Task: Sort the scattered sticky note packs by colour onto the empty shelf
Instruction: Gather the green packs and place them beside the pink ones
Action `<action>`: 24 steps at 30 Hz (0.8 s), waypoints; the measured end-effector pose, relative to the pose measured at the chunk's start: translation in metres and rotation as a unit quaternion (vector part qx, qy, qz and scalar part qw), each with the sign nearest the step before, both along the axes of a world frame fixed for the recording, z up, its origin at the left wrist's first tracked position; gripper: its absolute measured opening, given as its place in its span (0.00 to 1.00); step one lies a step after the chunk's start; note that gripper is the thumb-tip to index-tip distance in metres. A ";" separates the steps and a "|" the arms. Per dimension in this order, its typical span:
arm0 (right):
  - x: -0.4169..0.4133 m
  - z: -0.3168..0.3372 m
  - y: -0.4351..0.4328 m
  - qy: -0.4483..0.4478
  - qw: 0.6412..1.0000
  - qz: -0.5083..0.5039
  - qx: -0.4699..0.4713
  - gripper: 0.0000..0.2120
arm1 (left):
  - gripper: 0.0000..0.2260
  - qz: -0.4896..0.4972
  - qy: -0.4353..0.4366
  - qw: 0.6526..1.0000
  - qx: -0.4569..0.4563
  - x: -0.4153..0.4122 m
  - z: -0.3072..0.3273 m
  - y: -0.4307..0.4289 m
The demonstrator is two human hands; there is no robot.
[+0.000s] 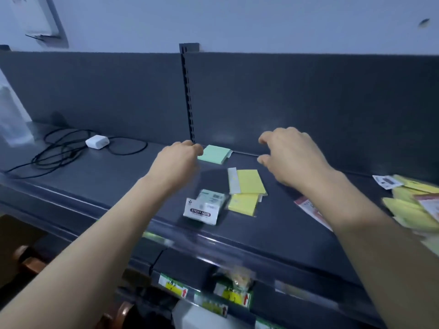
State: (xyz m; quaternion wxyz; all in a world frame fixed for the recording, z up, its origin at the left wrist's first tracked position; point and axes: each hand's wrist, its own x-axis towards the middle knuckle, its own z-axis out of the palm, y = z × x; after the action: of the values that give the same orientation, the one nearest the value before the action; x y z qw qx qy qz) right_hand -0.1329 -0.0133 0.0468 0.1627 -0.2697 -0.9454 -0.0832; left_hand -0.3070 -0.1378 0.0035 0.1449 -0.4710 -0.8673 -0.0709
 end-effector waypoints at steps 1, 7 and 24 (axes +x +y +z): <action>-0.008 -0.002 0.004 -0.003 1.000 -0.012 -0.007 0.14 | 0.17 -0.006 -0.007 1.000 -0.006 -0.013 -0.003 0.009; -0.029 -0.016 0.034 -0.027 0.996 -0.074 -0.038 0.13 | 0.16 -0.028 -0.052 0.995 -0.080 -0.066 -0.025 0.066; 0.005 -0.051 0.127 -0.043 0.942 -0.257 -0.211 0.15 | 0.41 0.114 -0.296 0.947 -0.056 -0.094 -0.038 0.153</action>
State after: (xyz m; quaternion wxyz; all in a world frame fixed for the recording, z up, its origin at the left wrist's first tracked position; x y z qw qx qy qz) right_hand -0.1280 0.1137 -0.0037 0.0342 -0.5280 -0.8459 0.0674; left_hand -0.4010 0.0147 -0.0341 -0.1377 -0.3342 -0.9217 -0.1410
